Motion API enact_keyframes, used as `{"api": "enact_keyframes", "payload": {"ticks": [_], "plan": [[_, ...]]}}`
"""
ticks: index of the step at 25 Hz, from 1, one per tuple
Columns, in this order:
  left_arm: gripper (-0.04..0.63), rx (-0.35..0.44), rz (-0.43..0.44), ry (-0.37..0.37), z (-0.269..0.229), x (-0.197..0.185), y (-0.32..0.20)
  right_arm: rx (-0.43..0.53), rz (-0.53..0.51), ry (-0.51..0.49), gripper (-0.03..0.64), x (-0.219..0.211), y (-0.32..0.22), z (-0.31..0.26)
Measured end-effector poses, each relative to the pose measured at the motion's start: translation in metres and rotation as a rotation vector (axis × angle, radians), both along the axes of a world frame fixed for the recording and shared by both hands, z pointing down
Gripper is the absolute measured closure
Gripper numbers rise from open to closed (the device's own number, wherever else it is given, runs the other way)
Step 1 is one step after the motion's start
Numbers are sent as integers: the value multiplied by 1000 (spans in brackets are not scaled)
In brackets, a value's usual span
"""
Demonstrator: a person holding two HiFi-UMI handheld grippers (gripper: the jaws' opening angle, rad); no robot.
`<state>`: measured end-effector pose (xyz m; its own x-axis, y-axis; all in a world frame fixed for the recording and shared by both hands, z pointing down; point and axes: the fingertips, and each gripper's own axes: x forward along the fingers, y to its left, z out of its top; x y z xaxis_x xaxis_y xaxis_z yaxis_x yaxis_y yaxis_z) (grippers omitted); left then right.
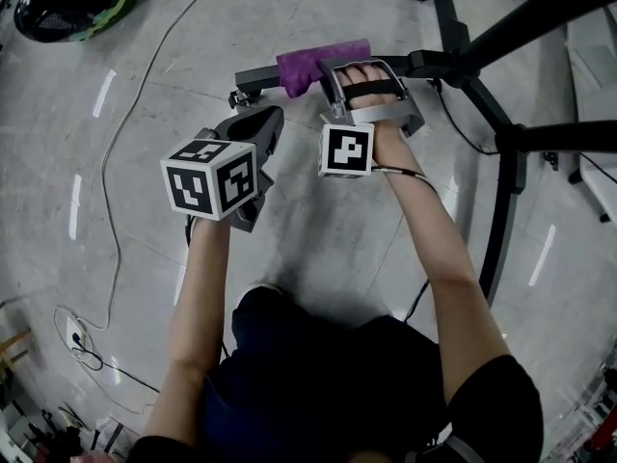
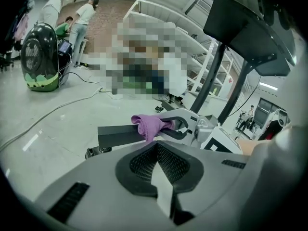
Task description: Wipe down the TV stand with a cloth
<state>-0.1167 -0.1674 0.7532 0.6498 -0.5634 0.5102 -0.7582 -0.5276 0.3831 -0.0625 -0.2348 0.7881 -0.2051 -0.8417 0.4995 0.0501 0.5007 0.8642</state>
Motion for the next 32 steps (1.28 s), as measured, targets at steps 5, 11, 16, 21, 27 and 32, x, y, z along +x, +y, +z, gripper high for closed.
{"api": "enact_keyframes", "payload": {"ticks": [5, 11, 16, 21, 27, 32], "plan": [[588, -10, 17, 9, 3, 14, 3, 58, 32, 40, 511, 26, -7, -1], [588, -18, 39, 11, 8, 29, 8, 53, 86, 27, 511, 51, -7, -1], [588, -17, 56, 14, 10, 44, 8, 49, 114, 56, 511, 70, -8, 1], [588, -19, 85, 25, 12, 63, 12, 57, 187, 106, 511, 97, -16, -4], [588, -33, 105, 31, 18, 79, 19, 98, 243, 120, 511, 126, -17, -16], [588, -33, 116, 37, 19, 90, 23, 107, 285, 96, 511, 143, -17, -20]]}}
